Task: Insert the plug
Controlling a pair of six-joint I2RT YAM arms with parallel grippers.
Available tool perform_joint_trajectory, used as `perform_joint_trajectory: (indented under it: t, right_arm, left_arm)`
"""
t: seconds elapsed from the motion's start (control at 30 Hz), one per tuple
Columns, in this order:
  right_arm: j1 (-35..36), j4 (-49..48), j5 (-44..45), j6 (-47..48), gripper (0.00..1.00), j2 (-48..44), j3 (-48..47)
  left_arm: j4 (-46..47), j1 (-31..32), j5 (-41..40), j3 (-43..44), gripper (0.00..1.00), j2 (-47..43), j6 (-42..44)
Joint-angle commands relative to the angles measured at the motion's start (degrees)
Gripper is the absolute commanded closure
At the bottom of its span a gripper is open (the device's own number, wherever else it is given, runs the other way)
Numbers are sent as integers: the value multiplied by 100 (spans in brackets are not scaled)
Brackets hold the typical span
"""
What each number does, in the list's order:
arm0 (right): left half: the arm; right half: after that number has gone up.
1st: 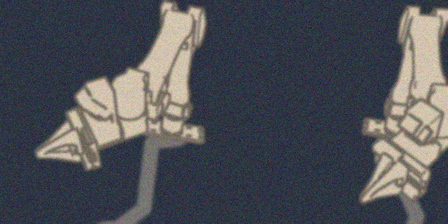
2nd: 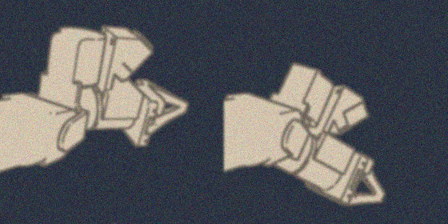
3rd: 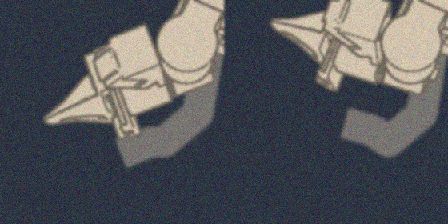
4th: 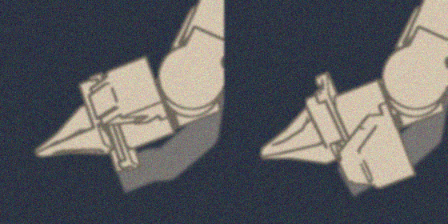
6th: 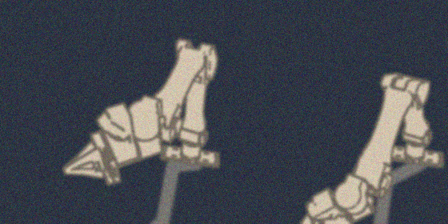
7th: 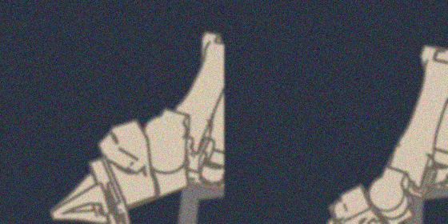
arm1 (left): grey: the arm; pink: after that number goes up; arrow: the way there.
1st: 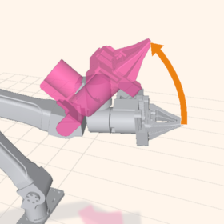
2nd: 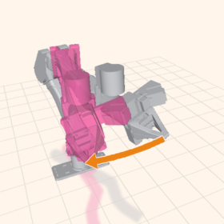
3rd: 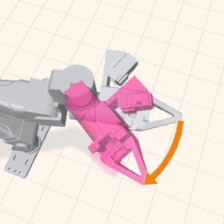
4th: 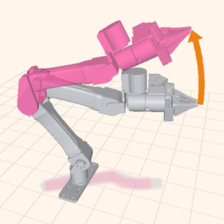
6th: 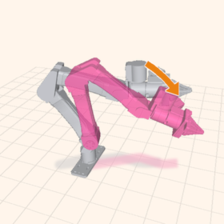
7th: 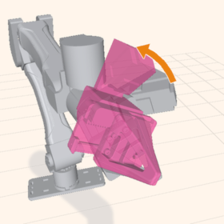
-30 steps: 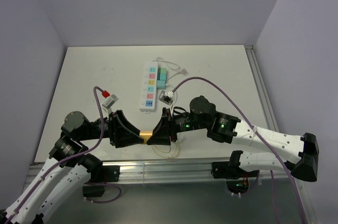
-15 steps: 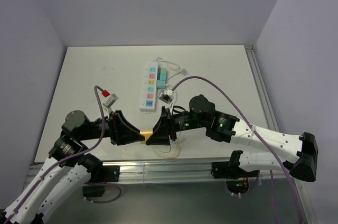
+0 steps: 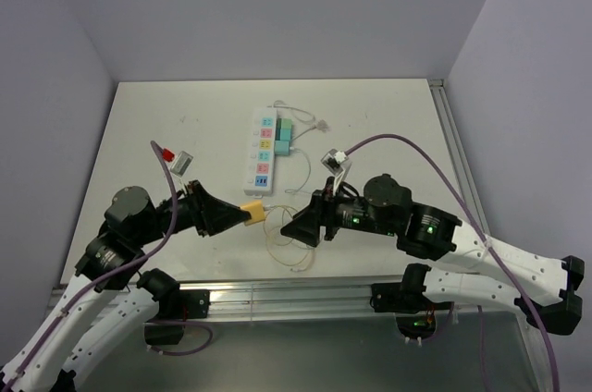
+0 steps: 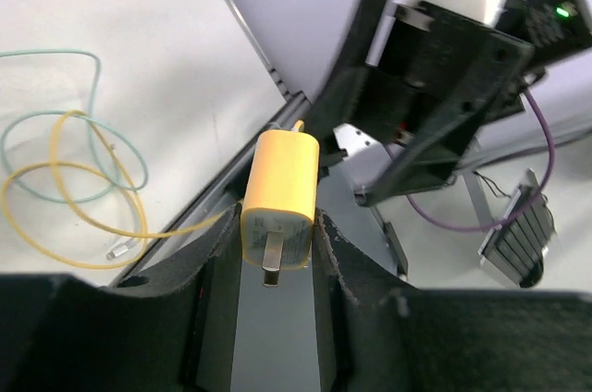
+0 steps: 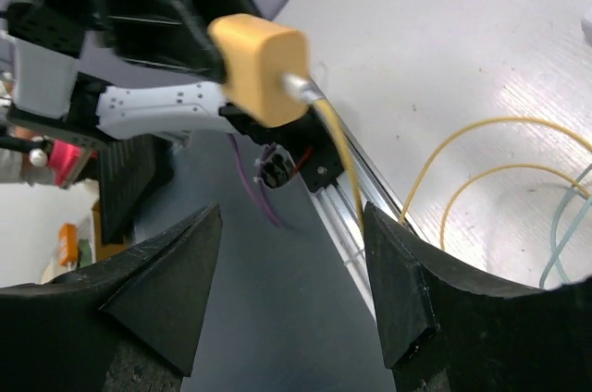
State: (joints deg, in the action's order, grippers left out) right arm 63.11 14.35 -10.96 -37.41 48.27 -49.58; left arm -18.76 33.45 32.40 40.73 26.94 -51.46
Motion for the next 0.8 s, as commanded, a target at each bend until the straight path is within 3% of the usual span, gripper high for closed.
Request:
perform_joint_trajectory:
  t: [0.0,0.43,0.57,0.77]
  right_arm:
    - [43,-9,279,-187,31,-370,-61]
    - [597,-1776,-222,-469,34,191,334]
    - [588,-2707,164,-881,32,577,563]
    - [579,-3077,612,-1163,28,570,774]
  left_arm:
    - [-40,12,-454,146,100,223,110]
    - [549,21,-103,67,100,506,-364]
    - [768,12,82,-56,100,357,-601]
    - [787,21,214,-109,100,110,-734]
